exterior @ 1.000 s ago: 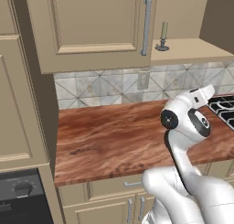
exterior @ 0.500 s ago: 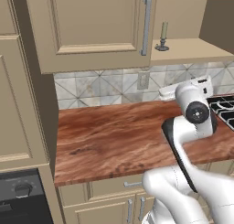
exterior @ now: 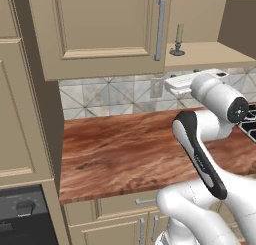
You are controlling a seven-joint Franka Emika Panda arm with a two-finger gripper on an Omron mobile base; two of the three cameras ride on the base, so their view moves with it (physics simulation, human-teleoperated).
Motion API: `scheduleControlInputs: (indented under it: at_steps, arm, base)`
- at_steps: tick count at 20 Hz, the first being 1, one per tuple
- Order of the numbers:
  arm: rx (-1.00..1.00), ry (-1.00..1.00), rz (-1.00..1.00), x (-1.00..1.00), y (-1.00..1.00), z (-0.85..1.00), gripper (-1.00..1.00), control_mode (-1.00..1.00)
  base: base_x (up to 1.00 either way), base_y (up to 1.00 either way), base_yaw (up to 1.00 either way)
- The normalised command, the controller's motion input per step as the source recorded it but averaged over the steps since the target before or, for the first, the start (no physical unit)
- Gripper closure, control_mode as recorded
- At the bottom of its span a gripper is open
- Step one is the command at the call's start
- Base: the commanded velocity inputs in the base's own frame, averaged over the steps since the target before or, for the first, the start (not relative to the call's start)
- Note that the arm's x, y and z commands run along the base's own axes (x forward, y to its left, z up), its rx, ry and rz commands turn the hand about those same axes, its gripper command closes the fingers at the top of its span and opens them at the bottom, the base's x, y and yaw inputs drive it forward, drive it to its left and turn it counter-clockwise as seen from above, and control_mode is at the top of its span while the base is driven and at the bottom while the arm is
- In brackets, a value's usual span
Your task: Get the candle and the liquor from the cabinet and move them to the dining counter.
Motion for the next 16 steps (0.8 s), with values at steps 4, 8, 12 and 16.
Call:
scheduleControlInputs:
  at_steps: [4, 8, 12, 16]
  arm:
    - [0.23, -0.17, 0.18, -0.10, 0.65, 0.71, -1.00, -1.00]
    - [0.16, -0.20, 0.10, -0.20, 0.51, 0.73, -1.00, -1.00]
    - [0.01, -0.17, -0.02, -0.07, 0.13, 0.06, -1.00, -1.00]
    - [0.00, 0.00, -0.05, 0.04, 0.00, -0.07, -1.00, -1.00]
  base:
    - [0.00, 0.00, 0.00]
    - [0.00, 0.00, 0.00]
    - [0.00, 0.00, 0.00]
    - [0.00, 0.00, 0.00]
